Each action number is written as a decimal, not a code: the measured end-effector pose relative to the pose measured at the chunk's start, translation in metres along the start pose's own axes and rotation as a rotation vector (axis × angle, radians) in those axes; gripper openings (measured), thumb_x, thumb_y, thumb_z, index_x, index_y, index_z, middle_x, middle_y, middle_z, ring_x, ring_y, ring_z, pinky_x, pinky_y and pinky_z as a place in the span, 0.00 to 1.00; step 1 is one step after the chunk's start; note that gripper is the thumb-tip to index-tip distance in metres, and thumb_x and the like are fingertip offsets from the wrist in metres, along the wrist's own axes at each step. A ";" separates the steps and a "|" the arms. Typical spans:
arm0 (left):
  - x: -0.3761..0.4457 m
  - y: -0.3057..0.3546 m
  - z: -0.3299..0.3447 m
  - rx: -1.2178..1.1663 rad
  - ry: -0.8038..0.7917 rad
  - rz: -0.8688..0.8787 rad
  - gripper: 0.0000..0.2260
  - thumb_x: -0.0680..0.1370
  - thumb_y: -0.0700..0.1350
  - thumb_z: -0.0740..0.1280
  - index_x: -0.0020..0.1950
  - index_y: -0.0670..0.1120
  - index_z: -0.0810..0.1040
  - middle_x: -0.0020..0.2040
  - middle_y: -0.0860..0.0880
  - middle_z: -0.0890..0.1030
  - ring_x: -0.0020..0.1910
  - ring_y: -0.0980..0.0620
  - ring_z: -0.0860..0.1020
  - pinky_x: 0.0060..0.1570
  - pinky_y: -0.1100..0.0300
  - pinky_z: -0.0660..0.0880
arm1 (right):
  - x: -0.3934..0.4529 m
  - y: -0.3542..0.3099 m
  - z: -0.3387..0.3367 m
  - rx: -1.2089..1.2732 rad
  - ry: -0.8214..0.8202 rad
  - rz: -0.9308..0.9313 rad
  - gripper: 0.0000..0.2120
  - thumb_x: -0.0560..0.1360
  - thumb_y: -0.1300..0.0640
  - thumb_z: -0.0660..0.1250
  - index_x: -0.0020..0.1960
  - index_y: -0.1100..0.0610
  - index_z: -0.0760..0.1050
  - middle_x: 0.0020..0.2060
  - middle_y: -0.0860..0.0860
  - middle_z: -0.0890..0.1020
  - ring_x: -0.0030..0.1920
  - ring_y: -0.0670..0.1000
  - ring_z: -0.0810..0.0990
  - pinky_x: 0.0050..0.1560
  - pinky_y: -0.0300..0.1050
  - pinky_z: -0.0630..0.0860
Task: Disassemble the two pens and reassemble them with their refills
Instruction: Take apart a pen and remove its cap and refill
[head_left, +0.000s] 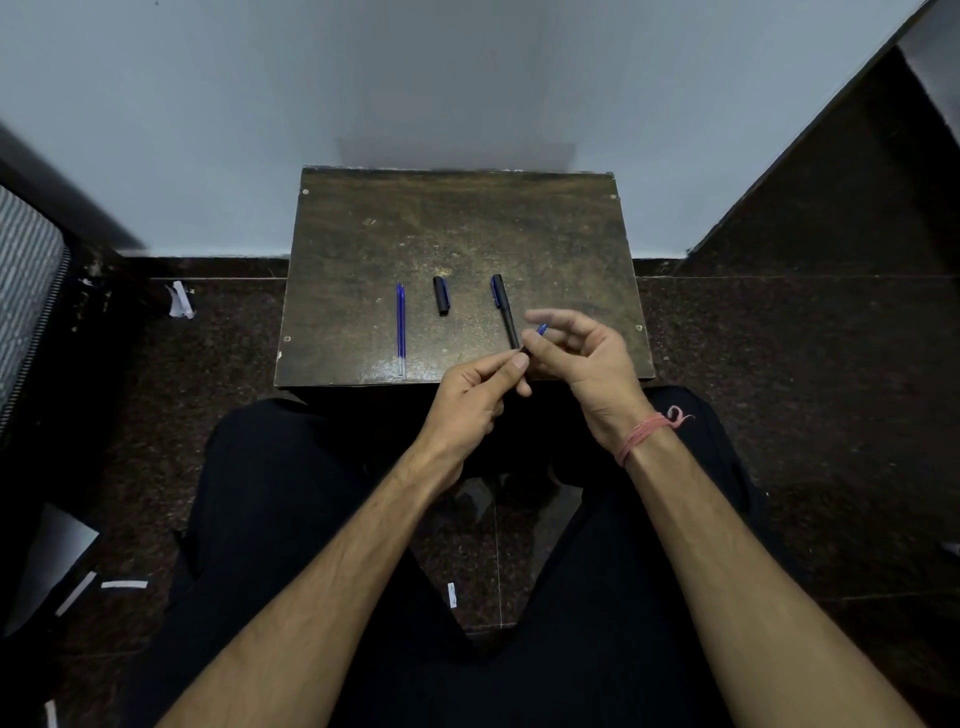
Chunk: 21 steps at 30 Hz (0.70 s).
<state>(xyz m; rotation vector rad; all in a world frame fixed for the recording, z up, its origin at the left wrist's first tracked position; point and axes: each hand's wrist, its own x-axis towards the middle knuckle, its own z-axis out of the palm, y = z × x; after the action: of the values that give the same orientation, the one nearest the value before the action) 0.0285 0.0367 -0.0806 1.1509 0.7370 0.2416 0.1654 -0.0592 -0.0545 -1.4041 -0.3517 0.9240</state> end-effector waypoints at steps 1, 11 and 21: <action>-0.001 0.000 0.001 0.011 -0.008 0.000 0.12 0.90 0.47 0.66 0.63 0.43 0.87 0.39 0.54 0.80 0.26 0.60 0.62 0.24 0.68 0.57 | 0.000 0.000 -0.001 0.011 0.046 -0.014 0.11 0.78 0.65 0.76 0.60 0.59 0.85 0.44 0.53 0.87 0.42 0.50 0.86 0.51 0.45 0.85; -0.007 0.010 0.002 -0.005 0.104 -0.012 0.15 0.87 0.44 0.67 0.44 0.47 0.87 0.33 0.50 0.80 0.27 0.60 0.68 0.29 0.68 0.62 | 0.005 -0.009 -0.012 0.392 0.140 -0.094 0.13 0.86 0.65 0.66 0.68 0.57 0.78 0.57 0.51 0.88 0.56 0.54 0.88 0.58 0.50 0.86; -0.004 0.015 -0.010 -0.171 0.367 0.216 0.16 0.86 0.41 0.68 0.40 0.48 0.87 0.30 0.51 0.78 0.27 0.61 0.72 0.30 0.71 0.68 | 0.017 0.015 0.042 -0.179 0.213 -0.028 0.13 0.71 0.62 0.85 0.53 0.57 0.86 0.44 0.56 0.89 0.38 0.50 0.89 0.41 0.43 0.86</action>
<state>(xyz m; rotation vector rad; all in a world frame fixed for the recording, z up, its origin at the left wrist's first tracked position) 0.0218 0.0479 -0.0678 1.0337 0.8937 0.6981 0.1411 -0.0191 -0.0661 -1.6421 -0.2975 0.7255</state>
